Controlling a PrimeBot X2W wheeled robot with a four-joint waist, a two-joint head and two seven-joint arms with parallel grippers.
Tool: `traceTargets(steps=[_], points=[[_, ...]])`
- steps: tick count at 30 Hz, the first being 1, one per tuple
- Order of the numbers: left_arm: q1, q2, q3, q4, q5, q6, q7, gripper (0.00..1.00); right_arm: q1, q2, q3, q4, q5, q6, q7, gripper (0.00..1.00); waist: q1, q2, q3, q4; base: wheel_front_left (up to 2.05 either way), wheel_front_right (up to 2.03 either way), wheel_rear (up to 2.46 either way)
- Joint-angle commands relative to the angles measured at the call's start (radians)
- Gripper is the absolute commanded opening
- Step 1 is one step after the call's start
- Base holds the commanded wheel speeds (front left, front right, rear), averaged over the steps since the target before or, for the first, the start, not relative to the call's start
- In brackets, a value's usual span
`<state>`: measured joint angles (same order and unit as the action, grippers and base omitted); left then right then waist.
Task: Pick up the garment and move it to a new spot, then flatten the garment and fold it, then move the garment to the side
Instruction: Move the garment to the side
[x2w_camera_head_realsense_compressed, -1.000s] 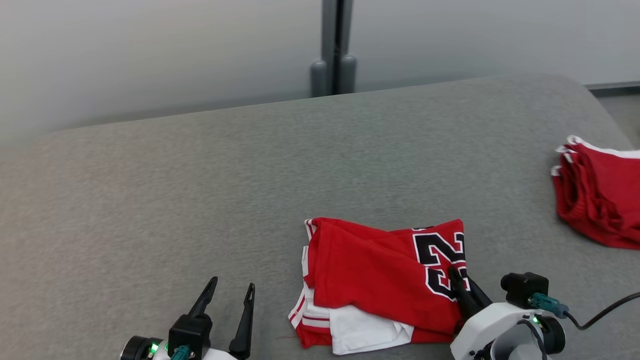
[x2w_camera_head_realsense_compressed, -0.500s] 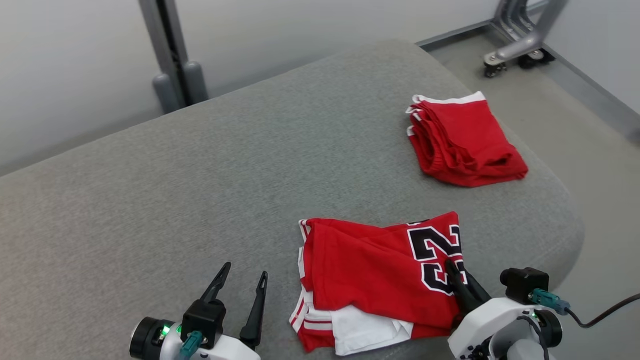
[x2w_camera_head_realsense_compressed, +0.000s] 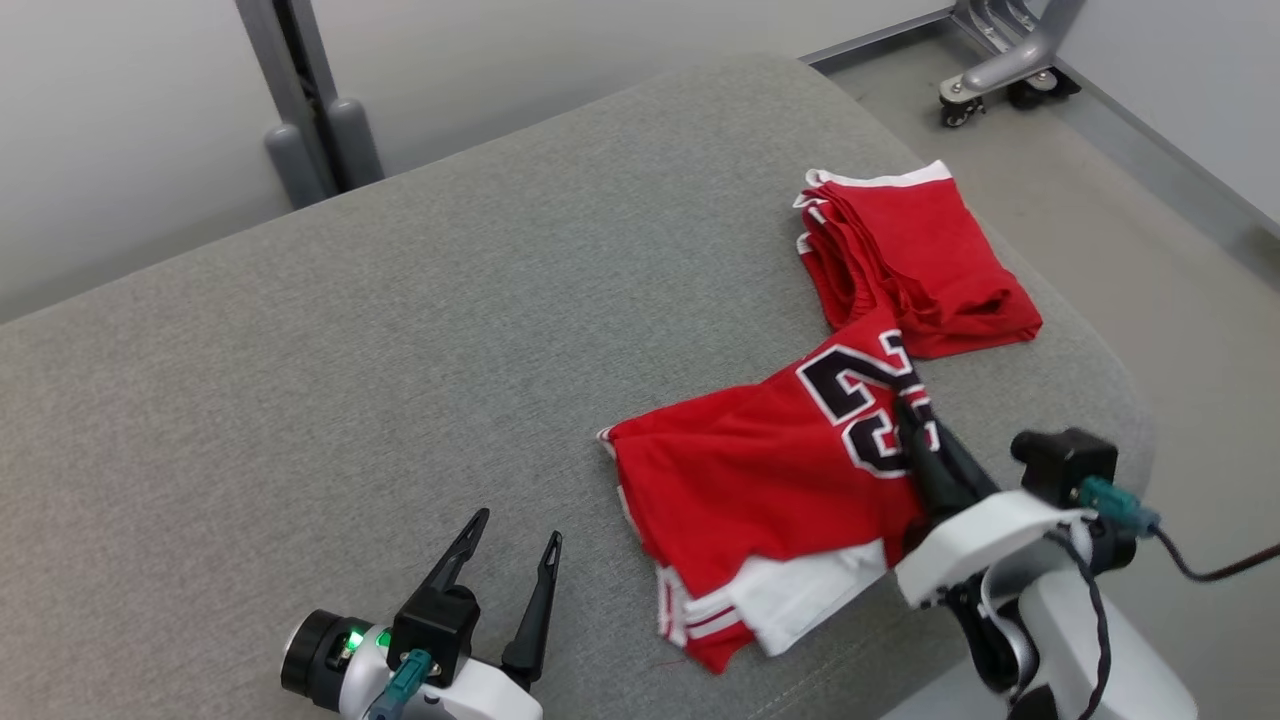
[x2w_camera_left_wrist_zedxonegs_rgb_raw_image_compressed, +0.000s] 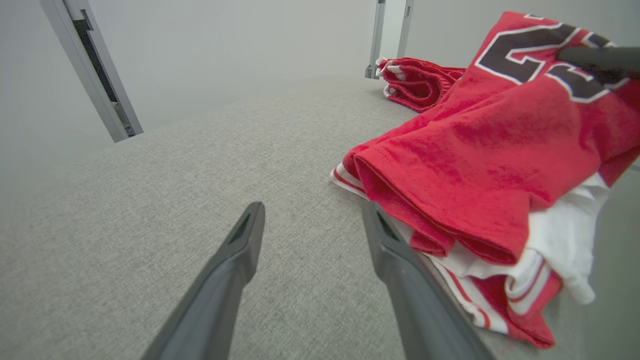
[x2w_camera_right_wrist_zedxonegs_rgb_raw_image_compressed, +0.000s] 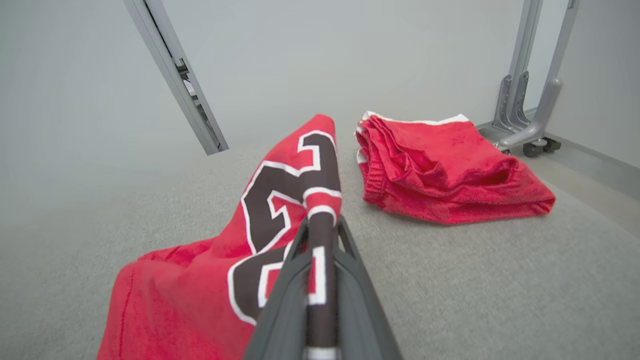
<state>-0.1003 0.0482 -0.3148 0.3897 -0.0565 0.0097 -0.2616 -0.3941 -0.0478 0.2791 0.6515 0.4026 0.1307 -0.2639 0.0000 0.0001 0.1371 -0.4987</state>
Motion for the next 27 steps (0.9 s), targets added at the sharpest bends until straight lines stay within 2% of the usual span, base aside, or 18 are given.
traceTargets(steps=[1,8,21,25,26,27], points=[[-0.002,0.005,0.0,-0.003,0.007,0.003,-0.004,1.0,-0.03,-0.007,-0.014,-0.004,-0.013,0.0,0.0,0.0,0.0,-0.0001,0.009,0.02,0.0,0.0,0.0],[-0.015,0.01,-0.001,0.006,0.031,0.002,-0.004,1.0,-0.188,-0.037,-0.146,0.052,-0.123,0.0,0.0,0.0,0.0,-0.0001,0.037,0.13,0.0,0.0,0.0],[-0.041,0.023,-0.005,-0.014,0.052,0.003,-0.004,1.0,-0.369,-0.246,-0.519,0.273,-0.416,0.0,0.0,0.0,0.0,-0.0001,0.093,0.329,0.0,0.0,0.0],[-0.049,0.028,-0.008,-0.02,0.055,0.004,-0.004,1.0,-0.392,-0.281,-0.655,0.326,-0.516,0.0,0.0,0.0,0.0,-0.0001,0.112,0.366,0.0,0.0,0.0],[-0.052,0.031,-0.008,-0.021,0.056,0.004,-0.004,1.0,-0.397,-0.285,-0.689,0.338,-0.541,0.0,0.0,0.33,0.0,-0.0001,0.116,0.373,0.0,0.0,0.0],[-0.054,0.033,-0.009,-0.022,0.056,0.005,-0.004,1.0,-0.401,-0.291,-0.725,0.344,-0.568,0.0,0.0,0.91,0.0,-0.0001,0.12,0.379,0.0,0.0,0.0]])
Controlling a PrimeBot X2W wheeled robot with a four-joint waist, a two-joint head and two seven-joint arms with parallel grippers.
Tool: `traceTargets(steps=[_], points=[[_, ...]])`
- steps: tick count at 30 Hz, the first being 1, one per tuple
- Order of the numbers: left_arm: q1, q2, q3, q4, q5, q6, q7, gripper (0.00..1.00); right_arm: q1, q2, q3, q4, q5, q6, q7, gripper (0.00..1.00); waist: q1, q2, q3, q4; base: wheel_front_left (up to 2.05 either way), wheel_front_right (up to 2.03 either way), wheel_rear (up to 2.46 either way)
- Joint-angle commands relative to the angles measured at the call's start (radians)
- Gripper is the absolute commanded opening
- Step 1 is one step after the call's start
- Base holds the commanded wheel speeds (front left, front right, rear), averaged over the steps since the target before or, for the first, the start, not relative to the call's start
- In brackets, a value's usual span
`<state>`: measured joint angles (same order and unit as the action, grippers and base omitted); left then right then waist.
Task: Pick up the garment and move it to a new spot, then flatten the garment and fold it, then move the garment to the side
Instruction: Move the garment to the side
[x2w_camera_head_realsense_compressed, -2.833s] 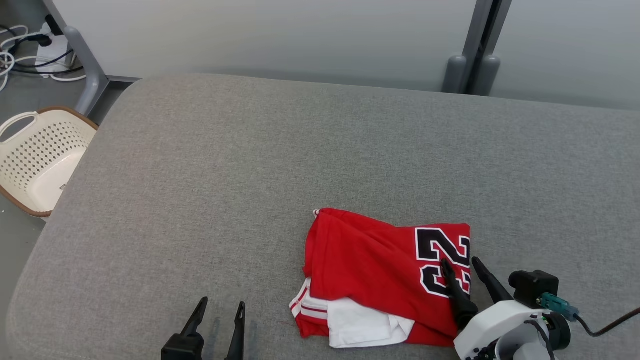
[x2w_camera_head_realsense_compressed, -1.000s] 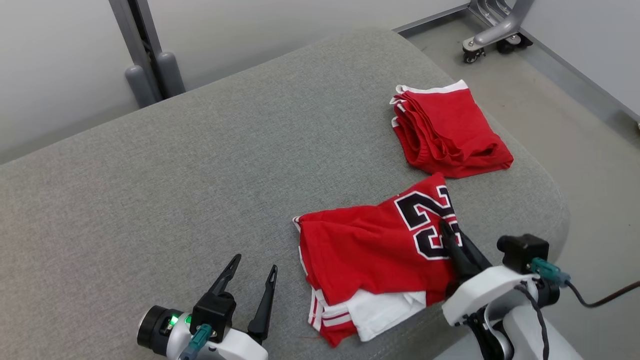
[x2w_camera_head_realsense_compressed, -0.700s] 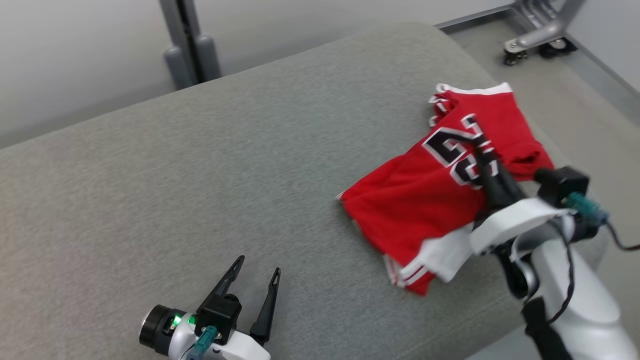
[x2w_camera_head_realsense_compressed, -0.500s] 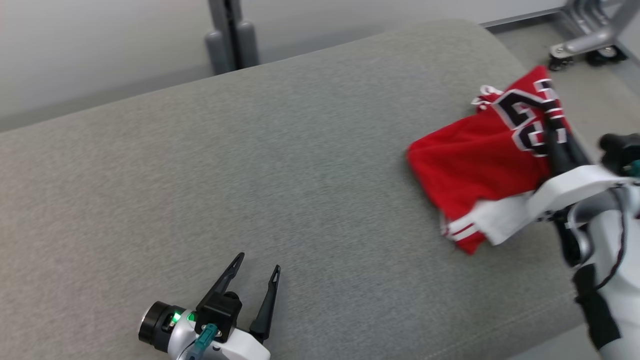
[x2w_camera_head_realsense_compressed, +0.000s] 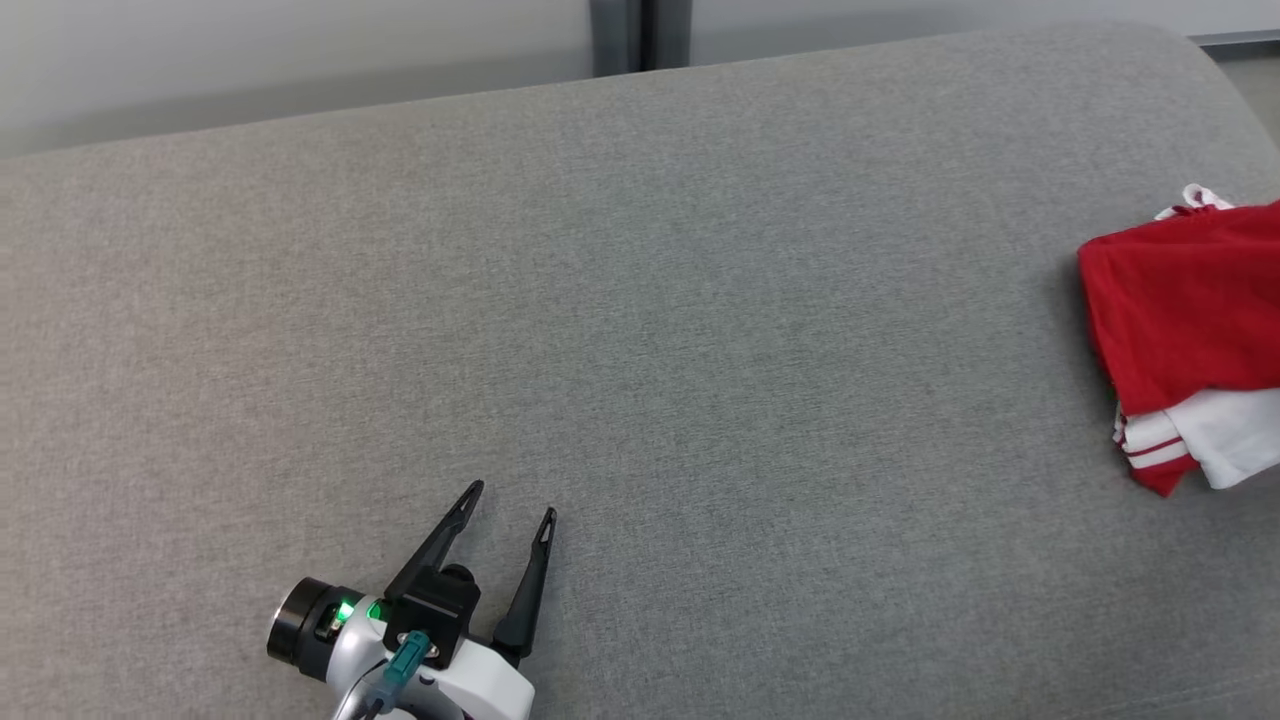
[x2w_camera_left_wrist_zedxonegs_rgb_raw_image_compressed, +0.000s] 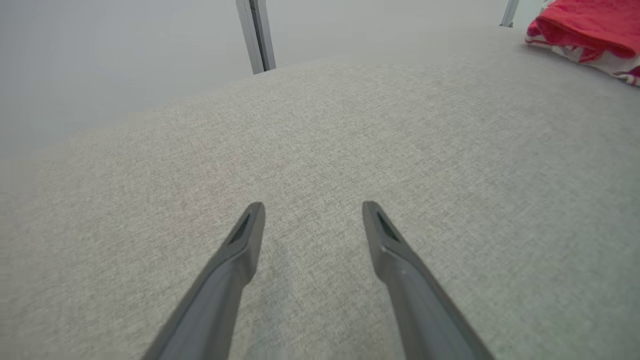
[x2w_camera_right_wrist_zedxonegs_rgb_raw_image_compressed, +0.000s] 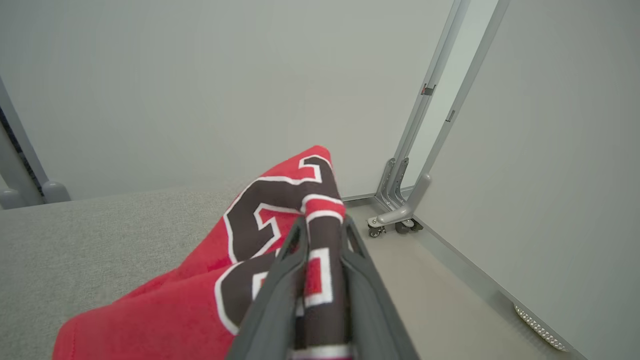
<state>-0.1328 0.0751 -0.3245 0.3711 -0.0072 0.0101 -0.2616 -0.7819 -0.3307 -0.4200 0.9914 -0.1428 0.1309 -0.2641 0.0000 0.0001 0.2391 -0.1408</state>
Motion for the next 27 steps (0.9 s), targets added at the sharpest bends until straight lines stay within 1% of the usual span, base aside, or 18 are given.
traceTargets(steps=[1,3,6,7,9,13,14,19,20,27], points=[[-0.023,0.007,0.001,-0.004,0.007,0.006,-0.004,1.0,-0.014,-0.016,-0.062,0.003,-0.055,0.0,0.001,1.0,0.0,-0.0001,0.021,0.027,0.0,0.0,0.0],[-0.025,0.009,0.003,-0.007,0.005,0.01,-0.004,1.0,-0.014,-0.01,-0.131,-0.012,-0.112,0.0,0.001,1.0,0.0,-0.0001,0.026,0.034,0.0,0.0,0.0],[-0.023,0.01,0.006,-0.01,0.001,0.016,-0.004,1.0,-0.012,0.023,-0.213,-0.057,-0.187,0.0,0.001,1.0,0.0,-0.0001,0.027,0.041,0.0,0.0,0.0],[-0.024,0.01,0.009,-0.013,-0.002,0.02,-0.004,1.0,-0.013,0.037,-0.229,-0.08,-0.202,0.0,0.001,1.0,0.0,-0.0001,0.026,0.042,0.0,0.0,0.0],[-0.022,0.008,0.014,-0.018,-0.007,0.024,-0.004,1.0,-0.008,0.065,-0.222,-0.12,-0.217,0.0,0.001,1.0,0.0,-0.0001,0.02,0.044,0.0,0.0,0.0],[-0.011,0.006,0.03,-0.021,-0.017,0.035,-0.004,1.0,0.027,0.145,-0.138,-0.205,-0.171,0.0,0.001,1.0,0.0,-0.0001,-0.001,0.044,0.0,0.0,0.0],[-0.011,0.006,0.03,-0.021,-0.017,0.035,-0.004,1.0,0.027,0.145,-0.138,-0.205,-0.171,0.0,0.001,1.0,0.0,-0.0001,-0.001,0.044,0.0,0.0,0.0],[0.012,0.002,0.055,-0.021,-0.03,0.05,-0.004,1.0,0.127,0.22,0.016,-0.316,-0.05,0.0,0.001,1.0,0.0,-0.0001,-0.039,0.049,0.0,0.0,0.0],[0.021,0.001,0.066,-0.022,-0.033,0.054,-0.004,1.0,0.17,0.234,0.061,-0.349,-0.003,0.0,0.001,1.0,0.0,-0.0001,-0.053,0.053,0.0,0.0,0.0],[0.053,-0.005,0.098,-0.015,-0.044,0.063,-0.004,1.0,0.333,0.269,0.202,-0.403,0.099,0.0,0.001,1.0,0.0,-0.0001,-0.108,0.084,0.0,0.0,0.0]])
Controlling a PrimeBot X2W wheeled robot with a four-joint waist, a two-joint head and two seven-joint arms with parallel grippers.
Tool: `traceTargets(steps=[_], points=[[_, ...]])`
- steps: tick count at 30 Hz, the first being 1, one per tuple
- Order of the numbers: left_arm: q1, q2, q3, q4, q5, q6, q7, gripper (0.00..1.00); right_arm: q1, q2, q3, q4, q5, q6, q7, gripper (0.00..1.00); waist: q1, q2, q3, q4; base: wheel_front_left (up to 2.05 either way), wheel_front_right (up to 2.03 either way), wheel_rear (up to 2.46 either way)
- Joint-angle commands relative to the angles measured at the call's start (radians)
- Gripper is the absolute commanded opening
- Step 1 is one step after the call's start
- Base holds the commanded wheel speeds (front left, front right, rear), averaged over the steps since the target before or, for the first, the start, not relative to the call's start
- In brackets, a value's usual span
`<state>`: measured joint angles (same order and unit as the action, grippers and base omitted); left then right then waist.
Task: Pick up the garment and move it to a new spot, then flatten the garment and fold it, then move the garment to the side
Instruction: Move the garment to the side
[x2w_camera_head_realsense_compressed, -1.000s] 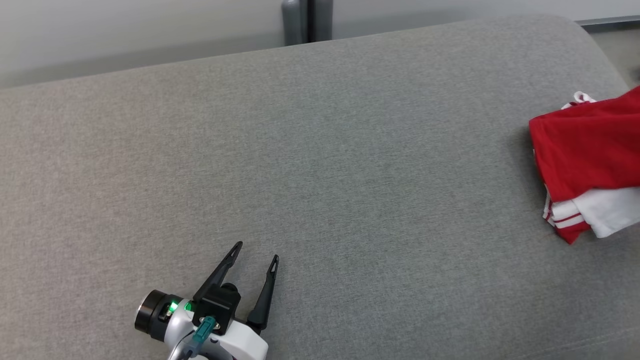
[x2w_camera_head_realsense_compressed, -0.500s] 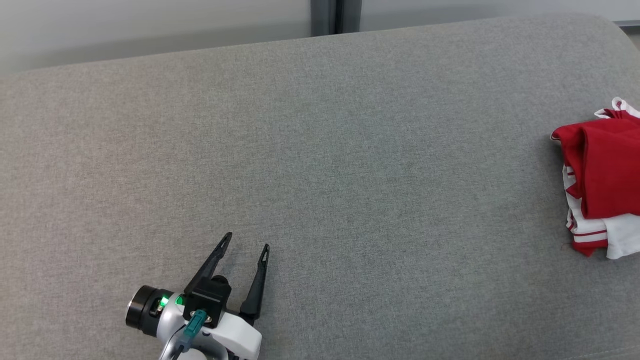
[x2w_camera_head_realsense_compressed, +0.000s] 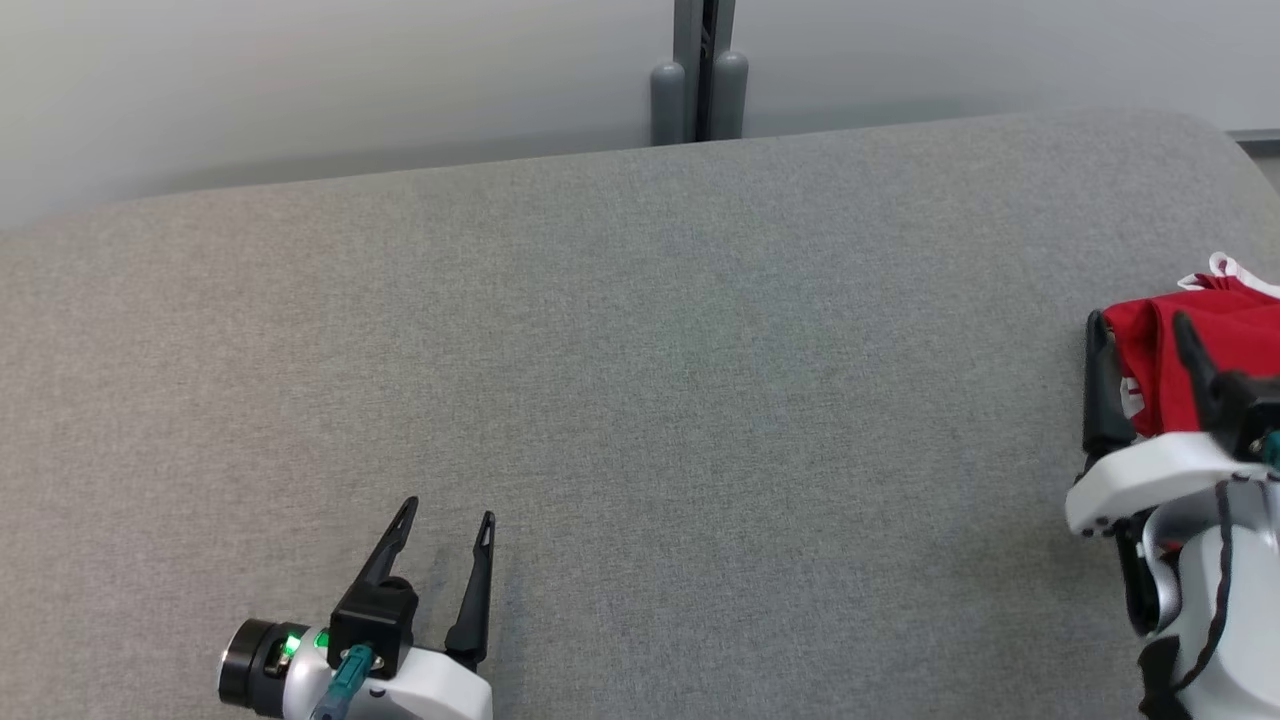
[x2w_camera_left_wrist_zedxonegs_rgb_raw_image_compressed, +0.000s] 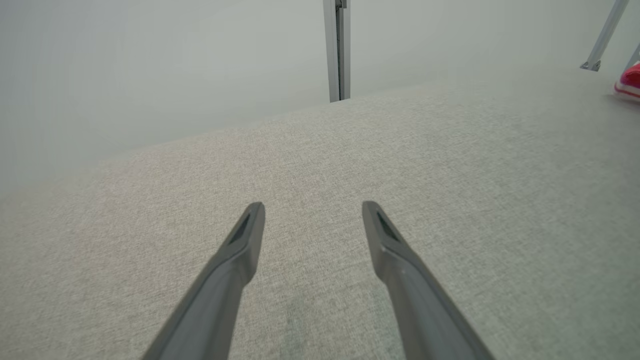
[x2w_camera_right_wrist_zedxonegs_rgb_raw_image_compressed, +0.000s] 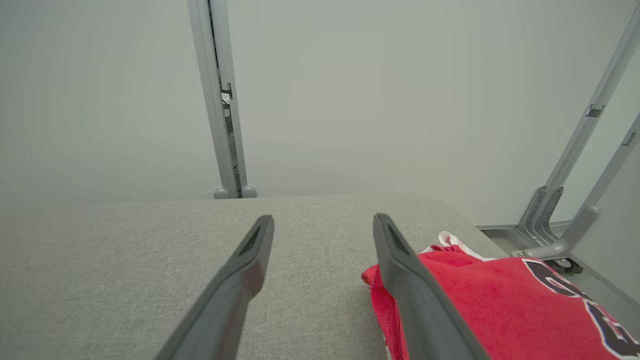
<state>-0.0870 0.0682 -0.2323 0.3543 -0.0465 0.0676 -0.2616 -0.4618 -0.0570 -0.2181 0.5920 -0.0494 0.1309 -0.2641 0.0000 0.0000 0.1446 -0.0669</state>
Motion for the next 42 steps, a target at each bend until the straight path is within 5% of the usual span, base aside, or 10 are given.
traceTargets(steps=[1,13,42], points=[[0.014,0.001,0.013,0.004,-0.01,0.006,-0.004,1.0,0.032,-0.002,0.022,-0.004,0.018,0.0,0.001,1.0,0.0,0.0,-0.023,0.015,0.0,0.0,0.0],[0.094,-0.008,0.1,0.008,-0.034,0.026,-0.004,1.0,0.202,0.003,0.191,-0.032,0.085,0.0,0.001,1.0,0.0,0.0,-0.111,0.04,0.0,0.0,0.0],[0.159,-0.015,0.221,0.026,-0.058,0.004,-0.004,1.0,0.349,0.003,0.256,-0.11,0.113,0.0,0.001,1.0,0.0,0.0,-0.187,0.047,0.0,0.0,0.0]])
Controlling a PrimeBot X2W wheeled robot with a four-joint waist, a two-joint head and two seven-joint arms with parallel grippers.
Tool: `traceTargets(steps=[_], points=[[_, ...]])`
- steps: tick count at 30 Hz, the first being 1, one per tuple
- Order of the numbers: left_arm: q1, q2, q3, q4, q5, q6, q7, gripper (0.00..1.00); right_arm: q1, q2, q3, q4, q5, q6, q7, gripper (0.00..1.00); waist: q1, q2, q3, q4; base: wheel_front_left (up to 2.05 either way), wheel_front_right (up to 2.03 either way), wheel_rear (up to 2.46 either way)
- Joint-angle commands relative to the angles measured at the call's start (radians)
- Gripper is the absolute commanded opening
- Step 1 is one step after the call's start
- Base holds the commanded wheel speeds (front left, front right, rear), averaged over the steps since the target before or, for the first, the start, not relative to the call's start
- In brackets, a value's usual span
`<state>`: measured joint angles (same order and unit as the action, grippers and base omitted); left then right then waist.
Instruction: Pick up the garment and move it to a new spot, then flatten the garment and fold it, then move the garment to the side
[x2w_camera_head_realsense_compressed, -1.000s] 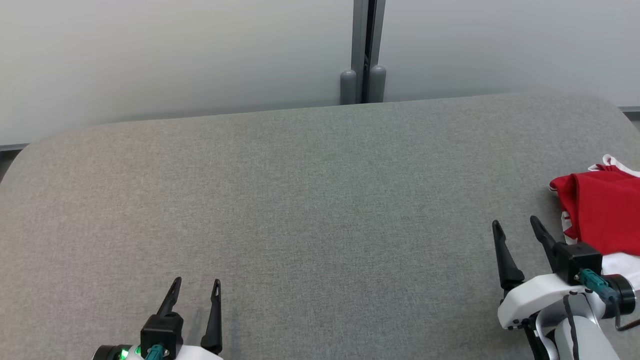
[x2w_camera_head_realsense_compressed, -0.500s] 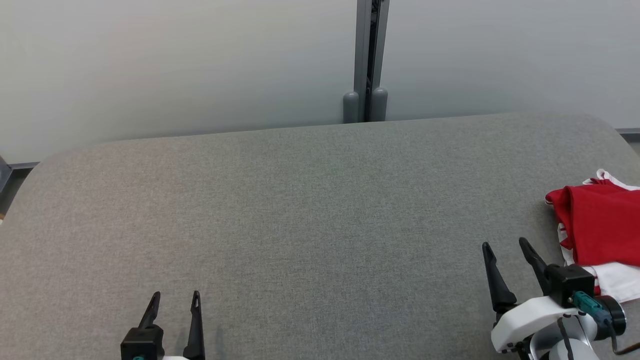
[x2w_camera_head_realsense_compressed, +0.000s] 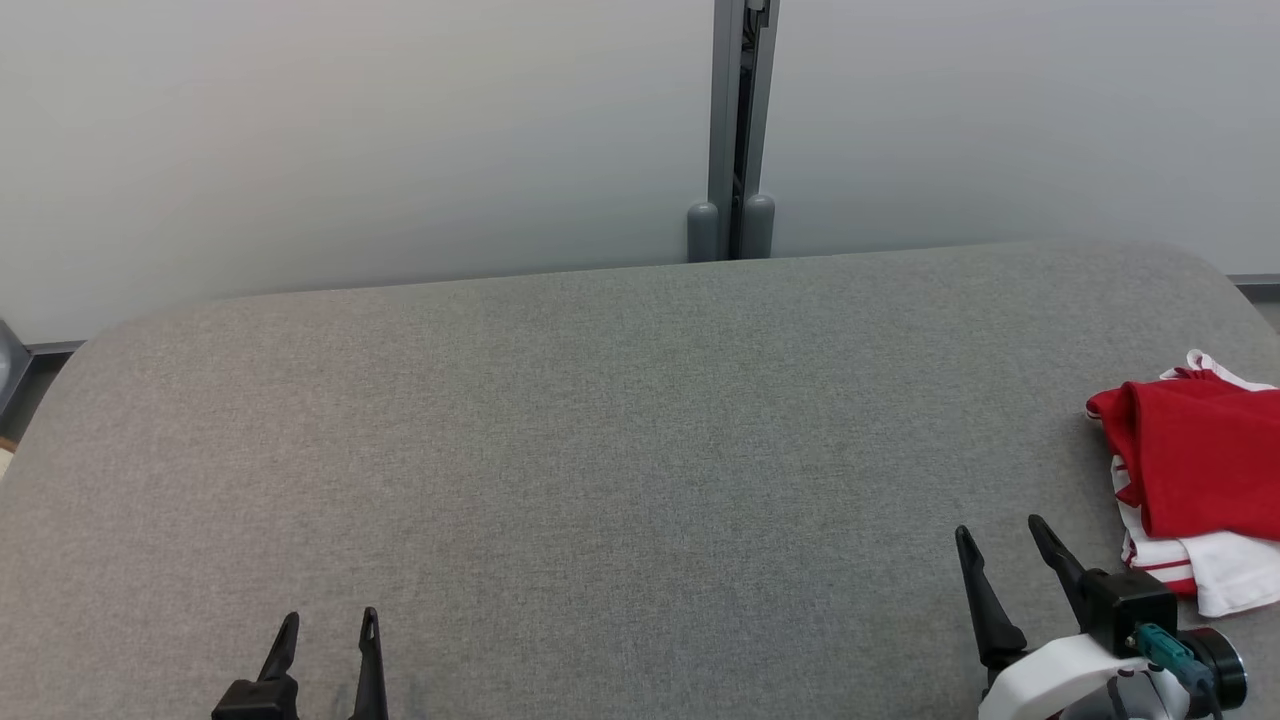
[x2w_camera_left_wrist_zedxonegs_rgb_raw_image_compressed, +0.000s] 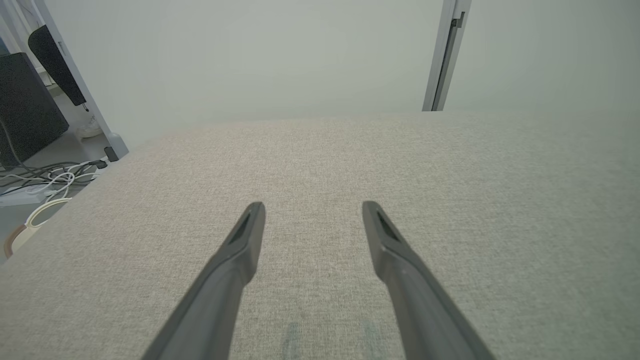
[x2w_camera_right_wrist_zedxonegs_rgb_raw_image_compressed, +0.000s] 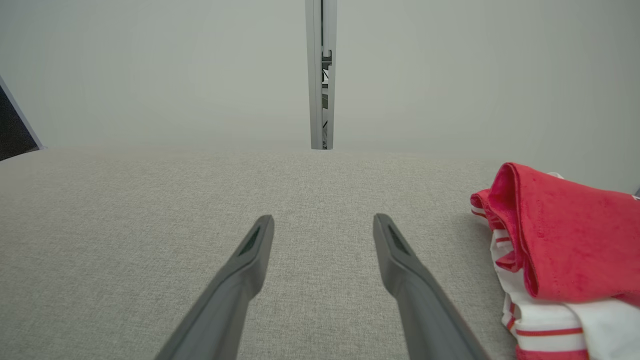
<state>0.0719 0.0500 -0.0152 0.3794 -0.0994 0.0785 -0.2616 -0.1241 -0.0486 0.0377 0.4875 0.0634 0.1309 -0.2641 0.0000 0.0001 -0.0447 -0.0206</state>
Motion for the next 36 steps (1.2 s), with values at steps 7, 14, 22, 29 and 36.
traceTargets(steps=[7,14,22,29,36], points=[[0.001,0.003,-0.001,0.008,-0.019,-0.021,-0.004,1.0,0.015,-0.006,0.009,-0.012,-0.004,0.0,0.001,1.0,0.0,-0.0001,0.018,0.001,0.0,0.0,0.0],[-0.009,0.003,-0.003,0.022,-0.023,-0.018,-0.004,1.0,0.01,-0.006,0.013,-0.004,0.013,0.0,0.001,1.0,0.0,-0.0001,0.028,-0.004,0.0,0.0,0.0],[-0.019,0.003,-0.003,0.033,-0.027,-0.026,-0.004,1.0,0.004,-0.006,0.023,0.001,0.006,0.0,0.001,1.0,0.0,-0.0001,0.034,-0.009,0.0,0.0,0.0],[-0.021,0.003,0.007,0.039,-0.031,-0.031,-0.004,1.0,-0.005,-0.005,0.034,0.003,0.011,0.0,0.001,1.0,0.0,-0.0001,0.039,-0.035,0.0,0.0,0.0],[-0.028,0.004,0.005,0.046,-0.032,-0.037,-0.004,1.0,-0.001,-0.004,0.032,0.005,0.004,0.0,0.001,1.0,0.0,-0.0001,0.044,-0.04,0.0,0.0,0.0]])
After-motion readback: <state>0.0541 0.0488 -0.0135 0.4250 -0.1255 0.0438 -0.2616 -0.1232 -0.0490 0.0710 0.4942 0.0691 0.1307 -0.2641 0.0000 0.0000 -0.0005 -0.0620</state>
